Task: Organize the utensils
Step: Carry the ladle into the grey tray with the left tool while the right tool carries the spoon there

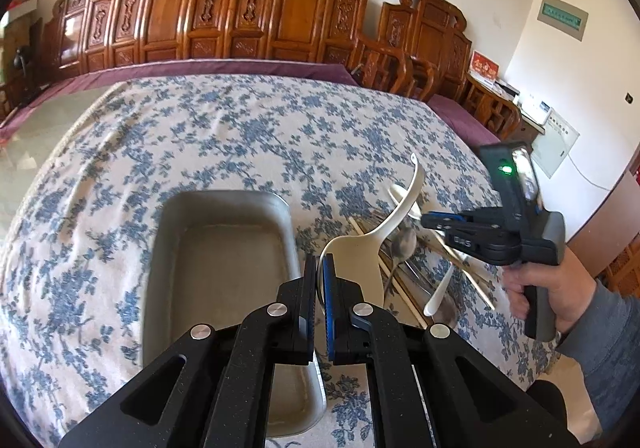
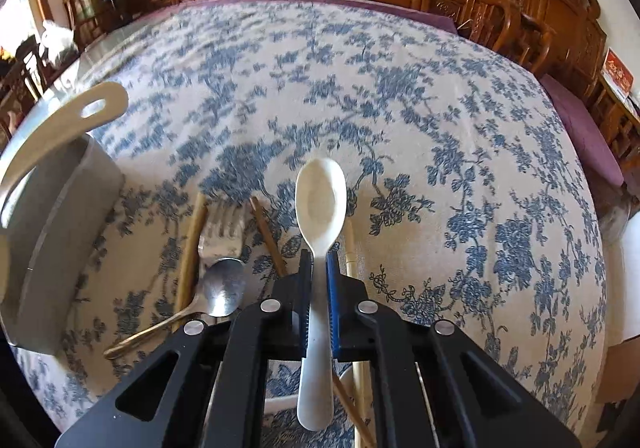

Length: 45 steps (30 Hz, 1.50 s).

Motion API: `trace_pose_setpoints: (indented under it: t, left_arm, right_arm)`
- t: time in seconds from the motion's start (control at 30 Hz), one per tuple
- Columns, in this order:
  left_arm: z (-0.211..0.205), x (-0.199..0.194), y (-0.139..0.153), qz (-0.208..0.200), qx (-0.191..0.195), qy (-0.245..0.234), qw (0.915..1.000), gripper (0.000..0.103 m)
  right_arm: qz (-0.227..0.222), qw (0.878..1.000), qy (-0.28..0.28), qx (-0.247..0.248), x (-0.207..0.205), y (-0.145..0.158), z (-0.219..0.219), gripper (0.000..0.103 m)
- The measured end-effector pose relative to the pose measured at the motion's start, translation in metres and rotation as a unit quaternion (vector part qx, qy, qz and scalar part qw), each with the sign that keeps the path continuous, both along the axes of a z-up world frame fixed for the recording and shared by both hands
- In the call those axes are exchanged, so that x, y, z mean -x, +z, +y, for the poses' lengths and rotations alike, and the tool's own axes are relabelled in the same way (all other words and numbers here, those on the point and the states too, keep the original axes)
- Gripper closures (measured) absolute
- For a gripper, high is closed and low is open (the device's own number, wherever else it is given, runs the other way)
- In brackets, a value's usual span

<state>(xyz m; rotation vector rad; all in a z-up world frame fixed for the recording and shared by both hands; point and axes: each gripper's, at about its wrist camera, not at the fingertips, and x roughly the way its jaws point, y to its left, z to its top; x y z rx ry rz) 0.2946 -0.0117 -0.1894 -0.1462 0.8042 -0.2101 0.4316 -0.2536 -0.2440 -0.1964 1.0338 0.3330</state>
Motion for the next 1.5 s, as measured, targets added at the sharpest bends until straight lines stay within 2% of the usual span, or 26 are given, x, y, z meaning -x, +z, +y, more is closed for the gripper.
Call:
trace_pose_setpoints:
  t: [0.27,0.57,0.9,1.4,1.5]
  left_arm:
    - [0.032,0.012,0.010,-0.008,-0.024,0.051,0.9984,0.101]
    - [0.071,0.013,-0.015,0.032,-0.065,0.116,0.9906,0.100]
    - [0.071,0.006,-0.037,0.059,-0.073,0.115,0.9889,0.100]
    - [0.063,0.018,-0.046,0.073,-0.074,0.104,0.9891,0.100]
    - [0.061,0.018,-0.043,0.070,-0.071,0.100,0.9900,0.096]
  right_arm:
    - [-0.037,0.999,0.016,-0.030,0.035,0.039,0.012,0.094]
    - [-0.043,0.997,0.048,-0.052,0.068,0.058,0.041,0.094]
    - [-0.038,0.994,0.077,-0.064,0.084,0.060,0.077,0.094]
    - [-0.043,0.992,0.094,-0.070,0.092,0.069,0.098,0.094]
    - [-0.043,0.992,0.097,-0.072,0.093,0.071,0.101,0.094]
